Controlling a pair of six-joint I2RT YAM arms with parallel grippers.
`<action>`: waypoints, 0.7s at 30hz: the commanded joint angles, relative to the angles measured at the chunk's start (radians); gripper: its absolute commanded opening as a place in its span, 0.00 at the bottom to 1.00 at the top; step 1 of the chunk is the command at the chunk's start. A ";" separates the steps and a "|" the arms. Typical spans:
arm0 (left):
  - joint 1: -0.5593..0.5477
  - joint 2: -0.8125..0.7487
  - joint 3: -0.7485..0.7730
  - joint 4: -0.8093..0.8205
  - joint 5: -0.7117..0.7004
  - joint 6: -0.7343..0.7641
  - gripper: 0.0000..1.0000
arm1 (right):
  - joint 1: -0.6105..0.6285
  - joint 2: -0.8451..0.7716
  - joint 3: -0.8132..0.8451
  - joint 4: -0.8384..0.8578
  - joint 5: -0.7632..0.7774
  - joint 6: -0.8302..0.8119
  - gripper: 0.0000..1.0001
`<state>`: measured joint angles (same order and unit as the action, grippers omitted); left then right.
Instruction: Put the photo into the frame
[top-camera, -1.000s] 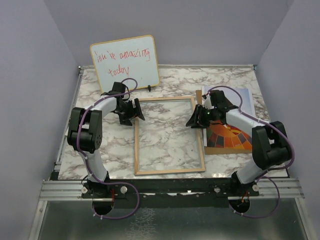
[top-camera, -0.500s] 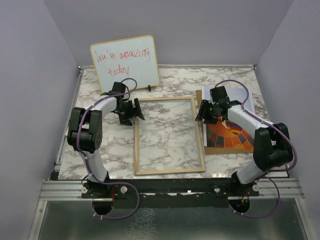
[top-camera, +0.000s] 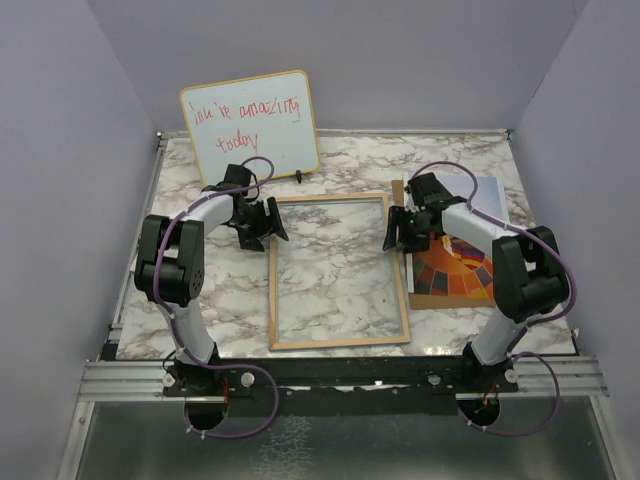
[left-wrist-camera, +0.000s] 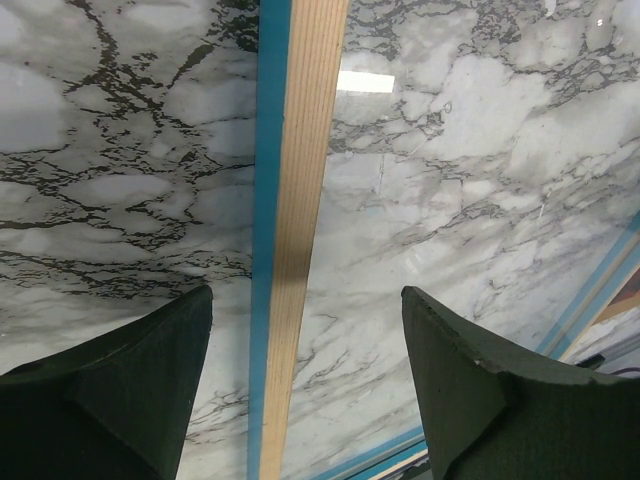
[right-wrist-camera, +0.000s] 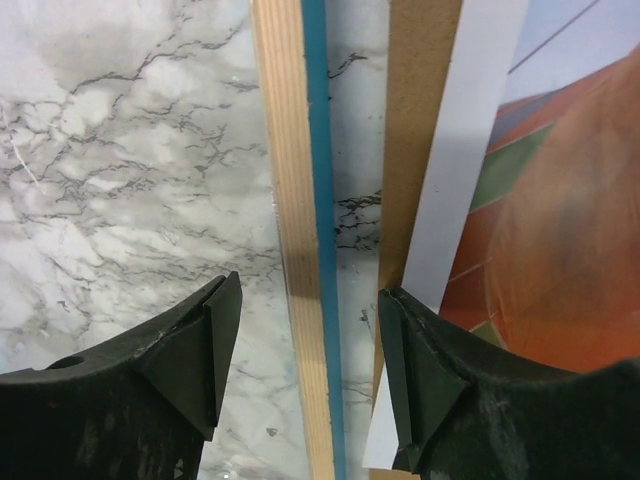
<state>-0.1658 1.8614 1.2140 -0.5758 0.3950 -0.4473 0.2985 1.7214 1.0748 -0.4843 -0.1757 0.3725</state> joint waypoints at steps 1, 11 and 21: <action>-0.011 0.028 -0.046 0.019 -0.020 0.014 0.78 | 0.017 0.029 0.036 -0.044 0.020 -0.025 0.63; -0.011 0.040 -0.042 0.021 -0.022 0.019 0.77 | 0.018 0.013 0.003 -0.048 0.061 -0.018 0.30; -0.011 0.048 -0.042 0.022 -0.025 0.022 0.77 | 0.016 -0.022 -0.040 -0.032 0.089 0.006 0.13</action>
<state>-0.1658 1.8587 1.2083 -0.5697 0.3946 -0.4461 0.3138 1.7107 1.0649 -0.4957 -0.1352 0.3679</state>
